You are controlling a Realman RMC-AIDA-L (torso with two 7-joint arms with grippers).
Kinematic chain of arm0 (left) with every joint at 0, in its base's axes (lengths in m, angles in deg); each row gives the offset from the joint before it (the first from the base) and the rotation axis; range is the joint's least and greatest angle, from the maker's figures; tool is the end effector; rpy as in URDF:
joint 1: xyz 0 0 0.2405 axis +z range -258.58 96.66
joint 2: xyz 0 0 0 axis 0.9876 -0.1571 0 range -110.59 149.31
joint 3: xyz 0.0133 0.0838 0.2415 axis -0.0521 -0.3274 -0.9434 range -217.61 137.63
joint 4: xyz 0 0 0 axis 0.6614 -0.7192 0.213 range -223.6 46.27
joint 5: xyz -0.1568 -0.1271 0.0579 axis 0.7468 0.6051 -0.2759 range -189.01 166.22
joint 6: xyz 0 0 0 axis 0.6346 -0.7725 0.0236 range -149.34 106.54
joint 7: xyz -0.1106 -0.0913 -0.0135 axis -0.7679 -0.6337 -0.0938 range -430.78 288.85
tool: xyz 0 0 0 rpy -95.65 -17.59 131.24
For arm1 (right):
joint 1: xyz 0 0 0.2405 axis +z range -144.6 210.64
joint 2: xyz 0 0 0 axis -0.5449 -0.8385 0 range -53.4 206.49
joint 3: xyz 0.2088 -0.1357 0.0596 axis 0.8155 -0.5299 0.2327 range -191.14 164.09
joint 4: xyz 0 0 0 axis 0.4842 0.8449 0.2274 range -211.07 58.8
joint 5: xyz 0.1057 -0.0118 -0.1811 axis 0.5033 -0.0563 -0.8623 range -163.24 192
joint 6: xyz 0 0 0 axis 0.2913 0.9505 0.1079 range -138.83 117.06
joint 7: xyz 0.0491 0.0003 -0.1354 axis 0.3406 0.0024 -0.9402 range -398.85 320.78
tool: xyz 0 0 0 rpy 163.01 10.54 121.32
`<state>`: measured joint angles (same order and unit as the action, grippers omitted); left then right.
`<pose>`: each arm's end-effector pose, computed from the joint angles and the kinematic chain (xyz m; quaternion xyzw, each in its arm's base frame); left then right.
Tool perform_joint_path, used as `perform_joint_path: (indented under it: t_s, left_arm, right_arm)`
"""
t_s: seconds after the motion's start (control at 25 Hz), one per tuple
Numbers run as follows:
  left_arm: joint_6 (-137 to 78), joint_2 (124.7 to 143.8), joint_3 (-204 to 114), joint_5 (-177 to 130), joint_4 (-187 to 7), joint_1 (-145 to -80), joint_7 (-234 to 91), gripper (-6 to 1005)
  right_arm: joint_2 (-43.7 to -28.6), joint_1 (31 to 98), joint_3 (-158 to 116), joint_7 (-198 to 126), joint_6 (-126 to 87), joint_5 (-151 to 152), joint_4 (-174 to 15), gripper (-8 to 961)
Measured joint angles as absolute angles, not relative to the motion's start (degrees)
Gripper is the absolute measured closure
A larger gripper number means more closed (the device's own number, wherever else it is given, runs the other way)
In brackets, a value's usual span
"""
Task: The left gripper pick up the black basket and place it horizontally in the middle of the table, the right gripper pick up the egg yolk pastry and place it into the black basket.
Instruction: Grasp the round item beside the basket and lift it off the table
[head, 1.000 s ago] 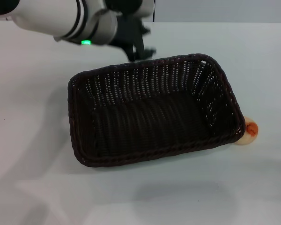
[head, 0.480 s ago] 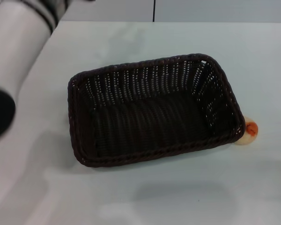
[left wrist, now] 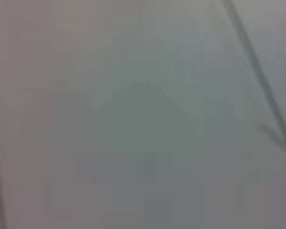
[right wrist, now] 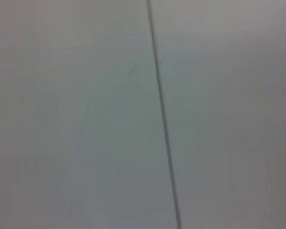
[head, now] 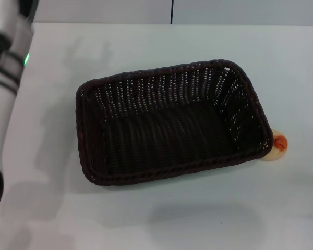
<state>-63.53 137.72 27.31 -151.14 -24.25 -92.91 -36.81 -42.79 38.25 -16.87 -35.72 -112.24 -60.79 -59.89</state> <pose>-0.1850 0.3633 0.0283 -0.6608 -0.0701 -0.2998 0.6845 0.3584 0.1687 0.0037 -0.5624 0.2234 0.3497 0.7152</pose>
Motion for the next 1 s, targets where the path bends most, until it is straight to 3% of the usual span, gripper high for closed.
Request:
perform_joint_path:
  t_s: [0.28,1.0]
  left_arm:
    - [-71.78,137.78,28.53,-151.25,-42.43,-94.43,-55.05,191]
    - [-72.39,138.2,26.26,-150.65,-51.39,-95.08,-58.85,191]
  right_arm:
    - [-42.91,40.13,-21.78,-36.08,-106.79,-60.88,-60.86,270]
    - [-43.03,47.25,-33.48,-36.14,-96.09,-61.13,-59.95,271]
